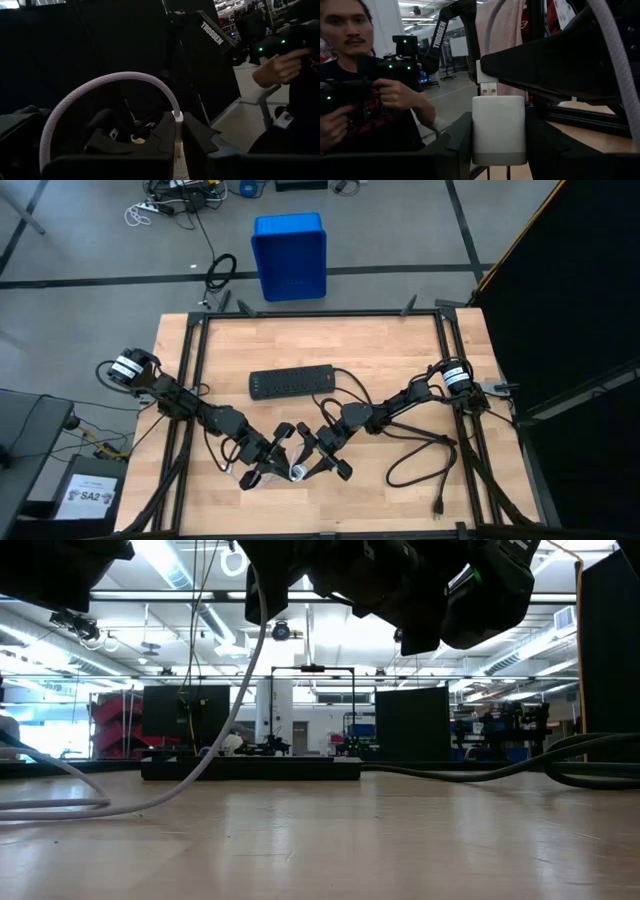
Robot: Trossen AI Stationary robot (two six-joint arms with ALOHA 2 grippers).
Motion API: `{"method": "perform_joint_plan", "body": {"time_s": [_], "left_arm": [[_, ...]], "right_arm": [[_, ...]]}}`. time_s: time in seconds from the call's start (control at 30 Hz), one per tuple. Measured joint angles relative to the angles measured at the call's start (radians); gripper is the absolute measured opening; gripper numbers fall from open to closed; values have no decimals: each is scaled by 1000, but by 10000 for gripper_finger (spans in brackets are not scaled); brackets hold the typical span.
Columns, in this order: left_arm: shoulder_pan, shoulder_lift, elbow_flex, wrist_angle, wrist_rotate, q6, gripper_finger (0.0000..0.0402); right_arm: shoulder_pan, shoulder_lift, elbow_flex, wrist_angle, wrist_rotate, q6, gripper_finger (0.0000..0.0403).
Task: Insert USB
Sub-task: Insert the charger cable into the charger adapter
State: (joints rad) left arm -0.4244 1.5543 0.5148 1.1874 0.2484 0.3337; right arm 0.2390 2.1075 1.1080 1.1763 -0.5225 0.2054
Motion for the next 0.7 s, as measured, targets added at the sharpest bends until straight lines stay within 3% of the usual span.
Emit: {"method": "perform_joint_plan", "body": {"time_s": [0.7], "left_arm": [[-1, -4, 3, -32, -28, 38, 0]], "right_arm": [[2, 1, -3, 39, -23, 9, 112]]}}
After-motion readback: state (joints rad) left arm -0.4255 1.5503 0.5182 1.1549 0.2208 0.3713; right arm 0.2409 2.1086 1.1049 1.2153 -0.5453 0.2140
